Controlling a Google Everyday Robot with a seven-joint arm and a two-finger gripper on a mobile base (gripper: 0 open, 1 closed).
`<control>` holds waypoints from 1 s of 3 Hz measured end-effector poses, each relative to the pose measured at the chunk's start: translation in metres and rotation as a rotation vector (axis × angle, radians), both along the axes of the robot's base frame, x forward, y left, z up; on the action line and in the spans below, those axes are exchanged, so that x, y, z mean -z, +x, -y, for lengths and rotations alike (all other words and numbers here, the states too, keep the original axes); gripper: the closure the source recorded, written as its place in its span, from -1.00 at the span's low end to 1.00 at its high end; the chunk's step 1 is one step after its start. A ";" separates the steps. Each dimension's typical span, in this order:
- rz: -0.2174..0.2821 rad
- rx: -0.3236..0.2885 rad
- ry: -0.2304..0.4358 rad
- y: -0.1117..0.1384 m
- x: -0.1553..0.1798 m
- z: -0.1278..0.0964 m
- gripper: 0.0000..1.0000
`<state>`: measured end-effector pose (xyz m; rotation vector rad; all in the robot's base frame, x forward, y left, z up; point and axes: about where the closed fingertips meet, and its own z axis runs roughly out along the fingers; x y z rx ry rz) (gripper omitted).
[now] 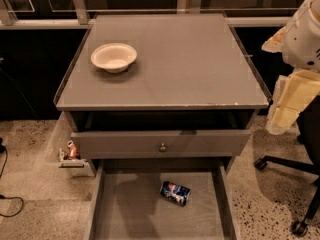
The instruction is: Pick pepsi can from middle drawer and place on counter
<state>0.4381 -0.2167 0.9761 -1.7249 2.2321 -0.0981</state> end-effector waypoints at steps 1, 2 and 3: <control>0.000 0.000 0.000 0.000 0.000 0.000 -1.00; -0.022 -0.013 0.005 -0.001 0.030 -0.005 -1.00; -0.056 -0.050 0.034 -0.013 0.090 -0.013 -1.00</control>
Offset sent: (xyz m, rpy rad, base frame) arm -0.0024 0.0141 -0.0995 0.0172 0.0874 0.0408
